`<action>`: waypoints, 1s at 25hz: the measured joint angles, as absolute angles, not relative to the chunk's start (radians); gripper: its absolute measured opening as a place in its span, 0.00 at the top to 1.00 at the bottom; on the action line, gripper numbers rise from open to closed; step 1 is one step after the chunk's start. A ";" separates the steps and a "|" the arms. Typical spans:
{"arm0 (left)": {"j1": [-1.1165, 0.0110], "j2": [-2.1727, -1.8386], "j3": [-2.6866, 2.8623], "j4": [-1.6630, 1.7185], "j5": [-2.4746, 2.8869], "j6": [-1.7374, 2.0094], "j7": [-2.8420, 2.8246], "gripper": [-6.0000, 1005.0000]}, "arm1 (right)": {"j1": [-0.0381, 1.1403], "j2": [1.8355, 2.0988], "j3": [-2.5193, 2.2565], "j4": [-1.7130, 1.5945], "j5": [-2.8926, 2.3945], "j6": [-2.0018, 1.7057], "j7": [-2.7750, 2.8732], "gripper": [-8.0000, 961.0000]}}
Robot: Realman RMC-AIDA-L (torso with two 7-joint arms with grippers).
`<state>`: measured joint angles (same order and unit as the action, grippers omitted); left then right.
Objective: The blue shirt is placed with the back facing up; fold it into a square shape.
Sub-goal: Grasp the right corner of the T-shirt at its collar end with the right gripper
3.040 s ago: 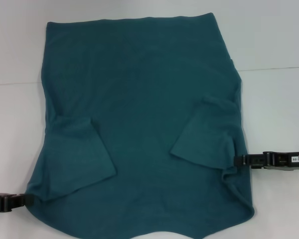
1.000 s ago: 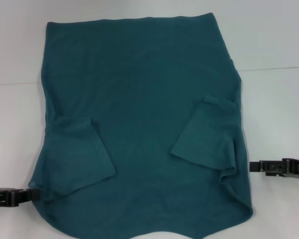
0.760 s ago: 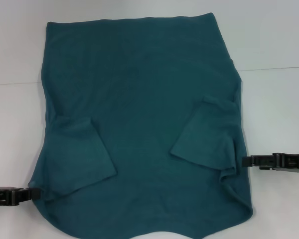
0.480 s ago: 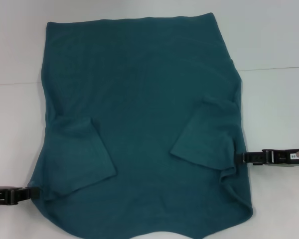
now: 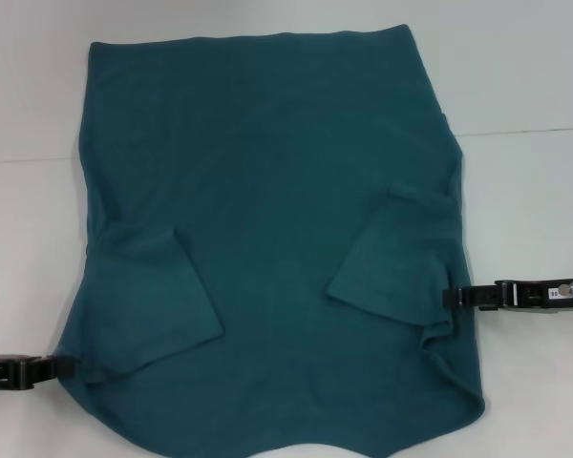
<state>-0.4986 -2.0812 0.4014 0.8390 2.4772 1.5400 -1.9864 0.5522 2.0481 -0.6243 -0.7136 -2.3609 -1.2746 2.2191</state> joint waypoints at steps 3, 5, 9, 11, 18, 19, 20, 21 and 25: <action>-0.499 -2.081 0.401 0.839 2.477 1.540 -1.986 0.97 | 0.552 2.050 -0.644 -0.713 -2.361 -1.262 2.228 0.15; -0.499 -2.081 0.401 0.839 2.477 1.540 -1.986 0.97 | 0.553 2.052 -0.652 -0.713 -2.361 -1.259 2.230 0.15; -0.499 -2.080 0.400 0.839 2.477 1.540 -1.986 0.97 | 0.557 2.057 -0.657 -0.713 -2.361 -1.255 2.230 0.15; -0.499 -2.080 0.400 0.839 2.477 1.540 -1.986 0.97 | 0.558 2.058 -0.658 -0.713 -2.361 -1.255 2.230 0.15; -0.498 -2.078 0.400 0.839 2.477 1.539 -1.985 0.97 | 0.559 2.061 -0.671 -0.713 -2.361 -1.255 2.230 0.15; -0.498 -2.078 0.400 0.839 2.477 1.538 -1.985 0.97 | 0.559 2.061 -0.673 -0.713 -2.361 -1.255 2.230 0.15; -0.498 -2.078 0.400 0.839 2.477 1.538 -1.985 0.97 | 0.559 2.062 -0.675 -0.713 -2.361 -1.257 2.230 0.15; -0.498 -2.078 0.400 0.839 2.477 1.538 -1.985 0.97 | 0.560 2.062 -0.675 -0.713 -2.361 -1.260 2.230 0.15; -0.498 -2.078 0.400 0.839 2.477 1.537 -1.985 0.97 | 0.561 2.064 -0.677 -0.714 -2.360 -1.276 2.228 0.15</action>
